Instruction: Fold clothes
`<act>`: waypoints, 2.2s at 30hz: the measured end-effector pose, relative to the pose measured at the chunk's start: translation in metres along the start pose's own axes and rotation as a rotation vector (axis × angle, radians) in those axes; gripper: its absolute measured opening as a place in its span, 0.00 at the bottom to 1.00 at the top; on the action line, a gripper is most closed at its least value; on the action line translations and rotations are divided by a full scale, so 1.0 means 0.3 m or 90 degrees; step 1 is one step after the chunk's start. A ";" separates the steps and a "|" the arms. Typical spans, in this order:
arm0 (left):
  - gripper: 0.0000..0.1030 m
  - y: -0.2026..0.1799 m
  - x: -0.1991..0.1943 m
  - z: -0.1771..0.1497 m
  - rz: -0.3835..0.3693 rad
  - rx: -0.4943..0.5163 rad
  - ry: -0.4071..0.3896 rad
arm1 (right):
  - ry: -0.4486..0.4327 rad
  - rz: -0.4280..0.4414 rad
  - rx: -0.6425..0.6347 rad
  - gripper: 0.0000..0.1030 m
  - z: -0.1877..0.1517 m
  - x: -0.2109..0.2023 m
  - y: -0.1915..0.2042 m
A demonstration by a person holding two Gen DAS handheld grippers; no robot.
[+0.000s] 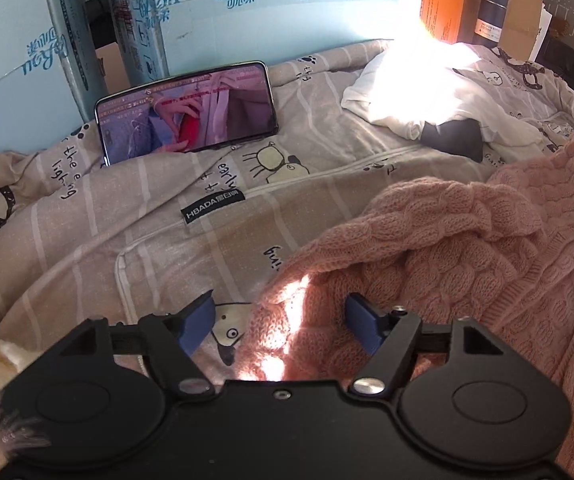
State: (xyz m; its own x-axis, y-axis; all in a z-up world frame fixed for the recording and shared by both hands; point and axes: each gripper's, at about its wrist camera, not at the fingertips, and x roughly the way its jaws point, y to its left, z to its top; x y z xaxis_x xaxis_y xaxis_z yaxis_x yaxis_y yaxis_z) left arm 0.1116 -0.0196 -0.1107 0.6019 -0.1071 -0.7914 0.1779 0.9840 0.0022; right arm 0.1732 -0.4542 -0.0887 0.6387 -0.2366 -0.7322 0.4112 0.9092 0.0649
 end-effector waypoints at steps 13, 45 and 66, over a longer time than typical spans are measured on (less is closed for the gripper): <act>0.11 -0.050 -0.057 0.019 0.005 0.051 -0.085 | -0.105 -0.048 -0.047 0.13 -0.002 -0.076 0.124; 0.81 -0.077 -0.258 -0.174 -0.076 0.056 -0.018 | -0.005 -0.089 0.184 0.69 -0.232 -0.345 -0.306; 0.81 0.041 -0.253 -0.274 -0.101 -0.051 0.058 | -0.038 -0.208 0.117 0.29 -0.299 -0.397 -0.213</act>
State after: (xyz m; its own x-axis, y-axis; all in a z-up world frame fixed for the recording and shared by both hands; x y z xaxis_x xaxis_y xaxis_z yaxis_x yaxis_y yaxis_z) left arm 0.0041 0.0122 -0.1007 0.4972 -0.2513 -0.8305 0.1997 0.9646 -0.1723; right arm 0.0125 -0.4534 -0.0665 0.4885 -0.5287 -0.6941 0.7058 0.7072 -0.0419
